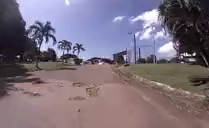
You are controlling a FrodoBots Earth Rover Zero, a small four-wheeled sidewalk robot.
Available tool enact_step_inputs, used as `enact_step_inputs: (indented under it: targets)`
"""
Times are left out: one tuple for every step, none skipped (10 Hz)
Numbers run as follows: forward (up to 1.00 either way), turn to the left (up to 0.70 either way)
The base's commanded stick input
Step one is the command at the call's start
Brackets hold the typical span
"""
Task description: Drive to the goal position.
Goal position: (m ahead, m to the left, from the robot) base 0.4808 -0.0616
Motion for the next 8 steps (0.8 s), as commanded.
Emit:
enact_step_inputs:
  targets:
    - [0.70, 0.00]
    - [0.70, 0.00]
    - [0.70, 0.00]
    - [0.70, 0.00]
    - [0.70, 0.00]
    - [0.70, 0.00]
    - [0.70, 0.00]
    - [0.70, 0.00]
